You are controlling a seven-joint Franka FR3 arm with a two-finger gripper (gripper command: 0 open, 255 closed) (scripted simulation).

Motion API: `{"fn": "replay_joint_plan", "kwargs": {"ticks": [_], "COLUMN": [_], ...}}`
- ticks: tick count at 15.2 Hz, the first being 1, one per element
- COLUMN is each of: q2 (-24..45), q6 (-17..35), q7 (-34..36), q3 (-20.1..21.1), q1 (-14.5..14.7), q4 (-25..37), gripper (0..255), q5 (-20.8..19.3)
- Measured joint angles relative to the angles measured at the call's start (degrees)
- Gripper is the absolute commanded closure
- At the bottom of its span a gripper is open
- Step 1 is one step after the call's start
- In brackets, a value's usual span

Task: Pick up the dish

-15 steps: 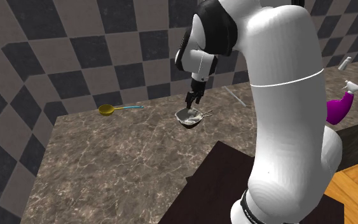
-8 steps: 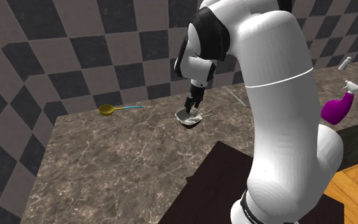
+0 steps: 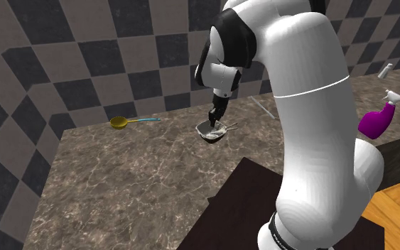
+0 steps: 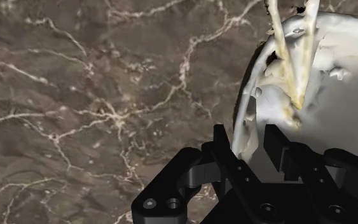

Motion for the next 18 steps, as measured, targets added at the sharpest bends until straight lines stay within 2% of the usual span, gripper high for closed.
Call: {"fn": "replay_joint_plan", "kwargs": {"ticks": [4, 18], "q2": [-0.7, -8.4], "q6": [-0.5, -6.5], "q7": [0.5, 5.1], "q3": [-0.4, -4.0], "q1": [0.3, 2.9], "q4": [-0.2, -0.7], "gripper": [255, 255], "q5": [-0.5, -6.3]}}
